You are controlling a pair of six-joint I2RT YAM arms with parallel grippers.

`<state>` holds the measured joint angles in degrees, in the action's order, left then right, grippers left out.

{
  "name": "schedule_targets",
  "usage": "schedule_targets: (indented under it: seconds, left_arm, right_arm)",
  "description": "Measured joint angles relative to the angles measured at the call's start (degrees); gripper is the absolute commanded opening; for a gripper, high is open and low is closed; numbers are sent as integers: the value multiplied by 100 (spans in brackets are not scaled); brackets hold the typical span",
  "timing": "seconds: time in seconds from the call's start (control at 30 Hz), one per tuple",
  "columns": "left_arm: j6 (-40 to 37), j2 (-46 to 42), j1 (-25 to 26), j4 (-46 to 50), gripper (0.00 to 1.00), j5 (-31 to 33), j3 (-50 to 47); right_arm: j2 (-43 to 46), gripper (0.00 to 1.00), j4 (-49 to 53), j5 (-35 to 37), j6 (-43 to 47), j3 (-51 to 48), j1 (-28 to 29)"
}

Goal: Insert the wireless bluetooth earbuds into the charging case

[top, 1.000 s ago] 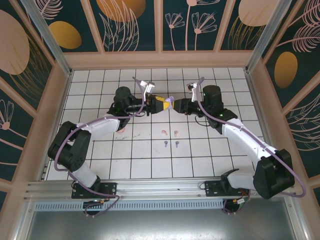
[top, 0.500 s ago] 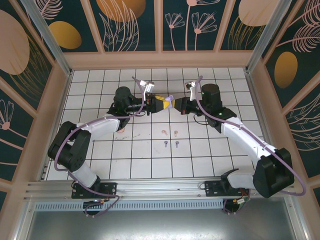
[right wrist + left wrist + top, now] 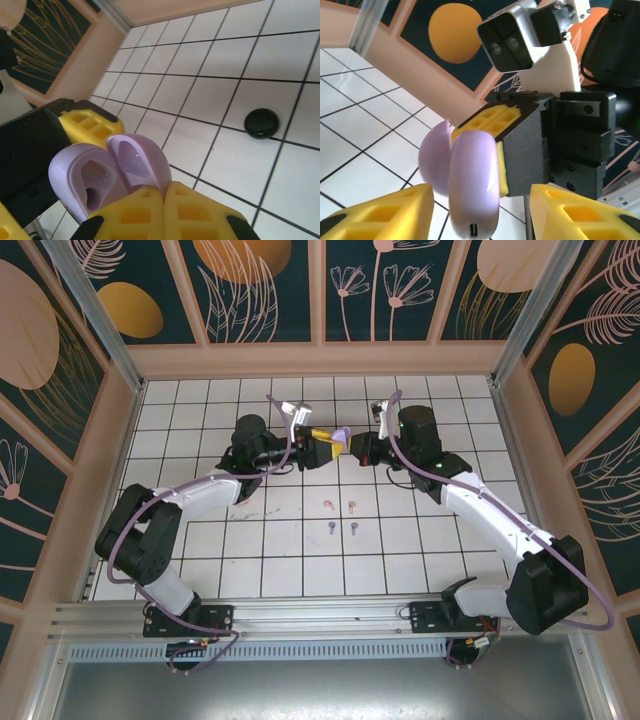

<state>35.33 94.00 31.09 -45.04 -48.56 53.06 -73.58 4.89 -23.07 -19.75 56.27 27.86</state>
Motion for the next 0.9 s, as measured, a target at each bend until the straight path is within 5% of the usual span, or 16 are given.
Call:
schedule_targets:
  seconds: [0.53, 0.9]
  left_arm:
    - [-2813, -426, -149, 4135, 67, 254, 1792]
    - [-4301, 251, -186, 6763, 64, 87, 3082]
  right_arm:
    - [-138, 0, 1346, 1137, 1633, 894, 28]
    - [-289, 0, 1961, 1451, 2573, 1123, 245]
